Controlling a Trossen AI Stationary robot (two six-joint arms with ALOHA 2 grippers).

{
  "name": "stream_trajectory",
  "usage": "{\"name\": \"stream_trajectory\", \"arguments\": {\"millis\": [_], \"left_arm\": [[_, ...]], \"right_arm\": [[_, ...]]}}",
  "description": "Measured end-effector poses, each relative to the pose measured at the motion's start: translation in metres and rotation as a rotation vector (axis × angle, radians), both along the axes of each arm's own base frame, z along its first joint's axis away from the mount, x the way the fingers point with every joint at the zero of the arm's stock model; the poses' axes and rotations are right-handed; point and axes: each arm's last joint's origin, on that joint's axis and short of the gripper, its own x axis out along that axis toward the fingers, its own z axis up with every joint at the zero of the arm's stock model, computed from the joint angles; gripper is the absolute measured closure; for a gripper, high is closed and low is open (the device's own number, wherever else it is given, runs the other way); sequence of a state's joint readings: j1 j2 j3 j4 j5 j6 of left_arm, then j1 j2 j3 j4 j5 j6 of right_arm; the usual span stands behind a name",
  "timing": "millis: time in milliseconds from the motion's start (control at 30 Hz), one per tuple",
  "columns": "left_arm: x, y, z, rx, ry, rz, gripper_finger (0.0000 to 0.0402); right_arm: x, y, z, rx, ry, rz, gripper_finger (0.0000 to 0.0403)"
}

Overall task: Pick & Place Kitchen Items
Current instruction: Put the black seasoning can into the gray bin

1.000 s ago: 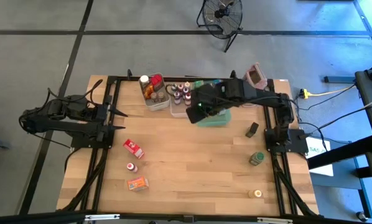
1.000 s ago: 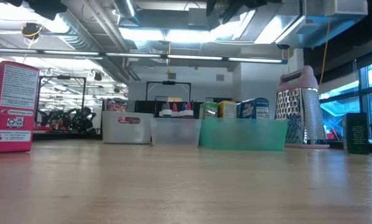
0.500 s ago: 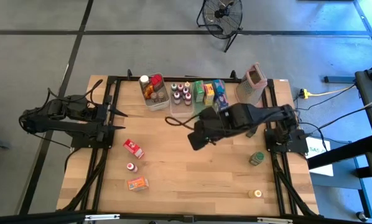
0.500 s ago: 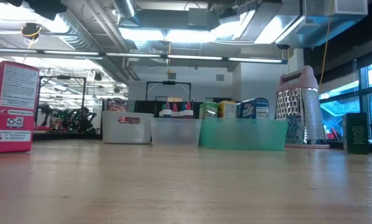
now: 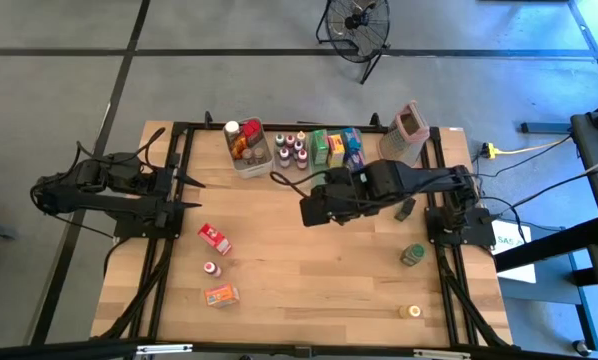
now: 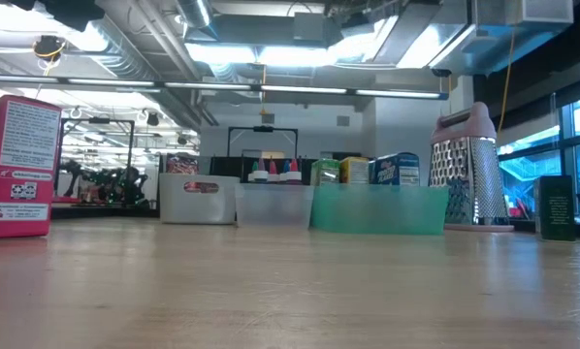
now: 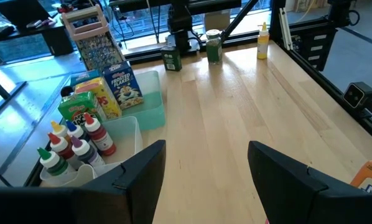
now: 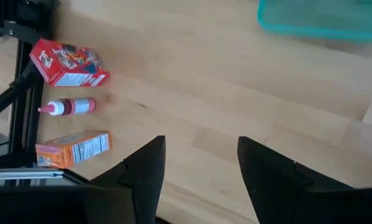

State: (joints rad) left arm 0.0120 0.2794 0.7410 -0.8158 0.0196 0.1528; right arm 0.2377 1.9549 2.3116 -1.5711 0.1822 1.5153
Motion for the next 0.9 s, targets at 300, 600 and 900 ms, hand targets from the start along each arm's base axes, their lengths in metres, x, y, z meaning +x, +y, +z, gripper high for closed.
{"name": "stream_trajectory", "arguments": {"millis": [300,600,900], "left_arm": [[0.0,0.0,0.0,0.009,0.0,-0.004,0.0178],[0.0,0.0,0.001,0.028,-0.011,-0.01,0.0178],[0.003,0.0,0.01,0.061,-0.11,-0.017,0.0178]], "right_arm": [[-0.004,-0.029,0.01,-0.034,0.005,0.231,0.0254],[-0.01,-0.017,0.014,-0.143,0.005,0.471,0.0302],[-0.011,-0.016,0.009,-0.303,0.057,0.564,0.0302]]}}
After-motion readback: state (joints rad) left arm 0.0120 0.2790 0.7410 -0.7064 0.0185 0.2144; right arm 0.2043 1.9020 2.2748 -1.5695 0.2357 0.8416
